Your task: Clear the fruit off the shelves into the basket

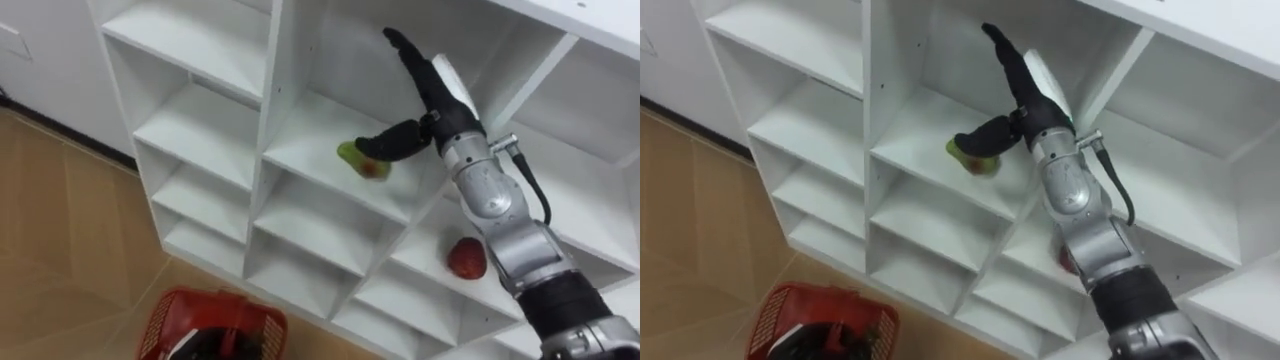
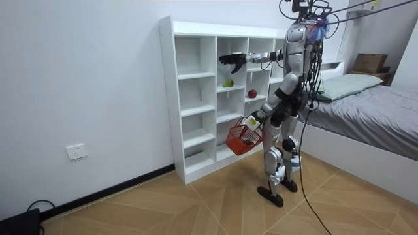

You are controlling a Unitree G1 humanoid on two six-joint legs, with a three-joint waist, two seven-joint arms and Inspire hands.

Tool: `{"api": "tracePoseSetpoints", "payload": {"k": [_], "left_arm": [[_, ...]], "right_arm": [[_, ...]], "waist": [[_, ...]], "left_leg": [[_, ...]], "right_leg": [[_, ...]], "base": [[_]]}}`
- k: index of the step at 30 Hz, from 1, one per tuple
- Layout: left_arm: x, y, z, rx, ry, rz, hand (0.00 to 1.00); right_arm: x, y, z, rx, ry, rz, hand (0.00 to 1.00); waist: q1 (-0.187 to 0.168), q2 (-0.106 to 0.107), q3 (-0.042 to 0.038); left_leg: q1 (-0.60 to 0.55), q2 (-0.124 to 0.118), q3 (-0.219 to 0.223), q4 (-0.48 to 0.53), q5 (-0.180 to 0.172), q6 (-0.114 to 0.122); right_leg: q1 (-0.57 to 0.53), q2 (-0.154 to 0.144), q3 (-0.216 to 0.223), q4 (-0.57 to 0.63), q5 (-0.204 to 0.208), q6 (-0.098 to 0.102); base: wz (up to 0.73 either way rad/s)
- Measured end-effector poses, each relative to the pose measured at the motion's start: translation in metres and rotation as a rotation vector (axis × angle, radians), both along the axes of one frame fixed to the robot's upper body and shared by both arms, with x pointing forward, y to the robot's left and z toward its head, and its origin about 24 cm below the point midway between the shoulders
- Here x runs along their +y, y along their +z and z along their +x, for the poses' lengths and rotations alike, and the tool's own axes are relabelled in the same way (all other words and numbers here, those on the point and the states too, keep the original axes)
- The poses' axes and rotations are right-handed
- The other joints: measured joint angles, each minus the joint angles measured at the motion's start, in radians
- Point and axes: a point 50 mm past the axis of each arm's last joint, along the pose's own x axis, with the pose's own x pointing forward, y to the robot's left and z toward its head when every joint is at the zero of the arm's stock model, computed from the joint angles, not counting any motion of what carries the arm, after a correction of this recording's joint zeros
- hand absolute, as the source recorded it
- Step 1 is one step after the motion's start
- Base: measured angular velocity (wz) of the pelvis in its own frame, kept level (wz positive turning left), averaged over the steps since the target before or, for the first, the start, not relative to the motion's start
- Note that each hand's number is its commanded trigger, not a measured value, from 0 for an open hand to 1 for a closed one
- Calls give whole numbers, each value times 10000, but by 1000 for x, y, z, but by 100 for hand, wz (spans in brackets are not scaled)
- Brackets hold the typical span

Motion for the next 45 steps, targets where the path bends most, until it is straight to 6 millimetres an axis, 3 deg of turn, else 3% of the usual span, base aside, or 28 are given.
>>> {"api": "tracePoseSetpoints", "payload": {"k": [6, 16, 22, 36, 45], "left_arm": [[4, 5, 15, -241, -451, 442, 100], [-2, 8, 32, -445, -693, 400, 100], [-1, 7, 35, -296, -662, 434, 100], [-9, 10, 50, -476, -793, 317, 100], [-11, 11, 52, -536, -748, 234, 100]], "right_arm": [[-8, 2, 12, 68, -793, 327, 0], [-24, -6, 22, 273, -1871, 17, 0], [-35, -16, 24, 1001, -2478, -214, 0], [-34, -14, 25, 808, -2424, -187, 0], [-35, -11, 26, 815, -2182, -218, 0]], "waist": [[17, -175, 100], [309, -177, 148], [550, -117, 211], [706, 9, 322], [692, 78, 331]], "left_leg": [[-665, -38, -132, 163, 88, 4], [-1705, -40, -363, 342, 391, -70], [-2301, -34, -513, 322, 683, -156], [-2628, -29, -477, 266, 851, -204], [-2756, -37, -450, 336, 887, -197]], "right_leg": [[-548, -41, -151, 25, 30, -49], [-1518, -101, -445, 190, 222, -221], [-2093, -114, -583, 207, 397, -357], [-2479, -134, -547, 210, 455, -428], [-2659, -179, -543, 360, 452, -428]], "base": [[7], [6], [9], [-1], [0]]}}
